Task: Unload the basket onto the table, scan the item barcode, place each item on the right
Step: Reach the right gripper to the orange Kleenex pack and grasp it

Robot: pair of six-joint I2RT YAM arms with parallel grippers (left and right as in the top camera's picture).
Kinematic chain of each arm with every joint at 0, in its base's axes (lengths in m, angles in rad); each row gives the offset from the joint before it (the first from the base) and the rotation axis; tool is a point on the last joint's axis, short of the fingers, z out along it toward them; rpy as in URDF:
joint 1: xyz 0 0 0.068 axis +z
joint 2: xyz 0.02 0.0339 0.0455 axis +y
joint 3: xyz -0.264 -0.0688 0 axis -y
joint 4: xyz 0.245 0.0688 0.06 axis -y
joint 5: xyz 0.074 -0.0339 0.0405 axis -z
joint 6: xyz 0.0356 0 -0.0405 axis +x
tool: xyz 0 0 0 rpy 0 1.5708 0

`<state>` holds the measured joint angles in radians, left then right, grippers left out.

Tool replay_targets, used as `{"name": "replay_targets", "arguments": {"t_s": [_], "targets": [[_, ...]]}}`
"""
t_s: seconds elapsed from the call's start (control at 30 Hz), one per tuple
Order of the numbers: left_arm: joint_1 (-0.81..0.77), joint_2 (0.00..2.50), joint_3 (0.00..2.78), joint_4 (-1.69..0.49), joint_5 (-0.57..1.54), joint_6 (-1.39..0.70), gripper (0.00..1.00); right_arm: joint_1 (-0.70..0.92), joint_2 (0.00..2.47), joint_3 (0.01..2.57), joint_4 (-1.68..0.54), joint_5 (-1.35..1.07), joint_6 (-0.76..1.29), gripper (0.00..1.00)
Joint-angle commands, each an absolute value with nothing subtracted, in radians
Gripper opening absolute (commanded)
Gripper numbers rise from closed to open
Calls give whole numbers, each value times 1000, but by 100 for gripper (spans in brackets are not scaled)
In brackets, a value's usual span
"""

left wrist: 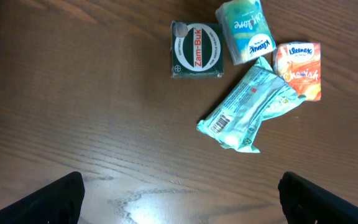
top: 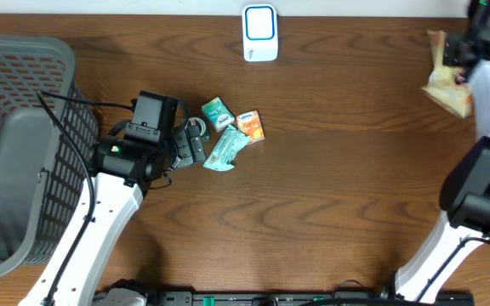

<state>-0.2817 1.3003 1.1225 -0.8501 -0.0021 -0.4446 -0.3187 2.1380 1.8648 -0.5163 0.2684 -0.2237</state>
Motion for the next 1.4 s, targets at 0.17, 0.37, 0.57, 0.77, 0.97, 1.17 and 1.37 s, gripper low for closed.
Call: {"name": "replay_targets", "arguments": {"t_s": [0.17, 0.37, 0.57, 0.77, 0.97, 1.17, 1.37], "targets": [[-280, 1298, 1135, -852, -4, -446, 98, -364, 2153, 1869, -569, -271, -96, 99], [-280, 1298, 1135, -852, -4, -446, 98, -287, 2153, 1869, -589, -720, 28, 99], [-280, 1298, 1135, -852, -4, -446, 98, -145, 2153, 1868, -767, -828, 43, 99], [-280, 1298, 1135, -852, -4, -446, 98, 31, 2156, 1831, -834, -657, 29, 99], [-280, 1298, 1135, -852, -4, -446, 98, 206, 2156, 1802, -870, -423, 29, 99], [-280, 1298, 1135, -852, -4, -446, 98, 316, 2157, 1802, -860, -352, 29, 99], [-280, 1298, 1135, -852, -4, -446, 98, 382, 2162, 1784, -850, -305, 56, 99]]}}
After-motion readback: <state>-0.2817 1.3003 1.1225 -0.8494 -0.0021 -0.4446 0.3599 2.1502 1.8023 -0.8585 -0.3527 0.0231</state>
